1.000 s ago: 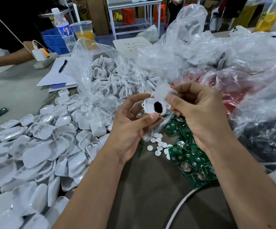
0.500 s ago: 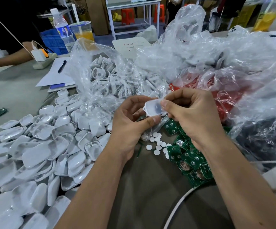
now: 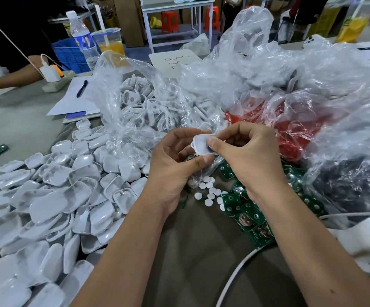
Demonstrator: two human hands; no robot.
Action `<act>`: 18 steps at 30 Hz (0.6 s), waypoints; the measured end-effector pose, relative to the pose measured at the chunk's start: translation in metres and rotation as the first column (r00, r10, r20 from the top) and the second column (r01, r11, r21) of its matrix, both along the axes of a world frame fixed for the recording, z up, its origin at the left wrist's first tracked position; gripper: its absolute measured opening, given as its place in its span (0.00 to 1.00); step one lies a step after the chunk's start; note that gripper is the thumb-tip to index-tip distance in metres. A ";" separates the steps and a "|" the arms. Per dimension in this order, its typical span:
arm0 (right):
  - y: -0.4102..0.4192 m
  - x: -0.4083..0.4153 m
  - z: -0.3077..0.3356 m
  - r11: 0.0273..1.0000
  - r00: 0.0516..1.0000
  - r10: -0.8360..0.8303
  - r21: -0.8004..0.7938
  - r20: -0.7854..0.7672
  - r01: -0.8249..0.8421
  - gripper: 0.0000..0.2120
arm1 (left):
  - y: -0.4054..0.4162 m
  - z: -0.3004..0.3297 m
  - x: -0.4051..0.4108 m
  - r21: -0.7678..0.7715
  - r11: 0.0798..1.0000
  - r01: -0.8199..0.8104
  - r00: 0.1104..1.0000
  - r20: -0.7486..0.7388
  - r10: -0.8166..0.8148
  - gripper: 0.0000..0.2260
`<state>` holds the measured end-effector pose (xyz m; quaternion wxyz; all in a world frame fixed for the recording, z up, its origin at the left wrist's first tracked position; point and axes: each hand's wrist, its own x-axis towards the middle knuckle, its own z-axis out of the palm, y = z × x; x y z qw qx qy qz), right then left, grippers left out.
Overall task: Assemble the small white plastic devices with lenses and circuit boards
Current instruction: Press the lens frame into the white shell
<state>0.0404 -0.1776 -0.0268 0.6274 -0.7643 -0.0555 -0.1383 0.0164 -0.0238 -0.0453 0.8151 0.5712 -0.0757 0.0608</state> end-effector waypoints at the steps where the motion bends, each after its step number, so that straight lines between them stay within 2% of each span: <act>1: 0.000 0.000 -0.001 1.000 1.000 -0.015 0.002 0.000 0.015 0.10 | 0.000 0.000 0.000 -0.007 1.000 0.003 1.000 -0.002 -0.003 0.21; 3: -0.002 0.000 0.000 0.999 0.998 -0.050 -0.005 0.023 0.050 0.13 | 0.000 0.000 0.000 -0.013 1.000 0.007 1.000 -0.004 -0.007 0.21; 5: -0.006 0.001 0.003 0.998 0.997 -0.051 -0.039 0.065 0.054 0.10 | 0.000 0.000 0.000 -0.015 1.000 0.013 1.000 -0.005 -0.013 0.20; 7: -0.011 0.001 0.007 0.997 0.996 -0.006 -0.072 0.093 0.013 0.06 | 0.000 0.001 -0.001 -0.022 1.000 0.018 1.000 -0.007 -0.018 0.20; 10: -0.014 0.001 0.011 0.982 0.991 0.070 -0.185 0.117 -0.048 0.06 | 0.000 0.002 -0.001 -0.019 1.000 0.009 1.000 -0.018 -0.010 0.20; 13: -0.012 0.000 0.011 0.961 0.989 0.124 -0.259 0.087 -0.098 0.06 | 0.000 0.001 0.000 0.000 1.000 0.013 0.999 -0.030 -0.013 0.20; 18: -0.013 -0.002 0.013 0.949 0.986 0.160 -0.282 0.038 -0.144 0.05 | 0.002 0.000 -0.001 0.054 0.998 0.010 0.999 -0.039 -0.008 0.20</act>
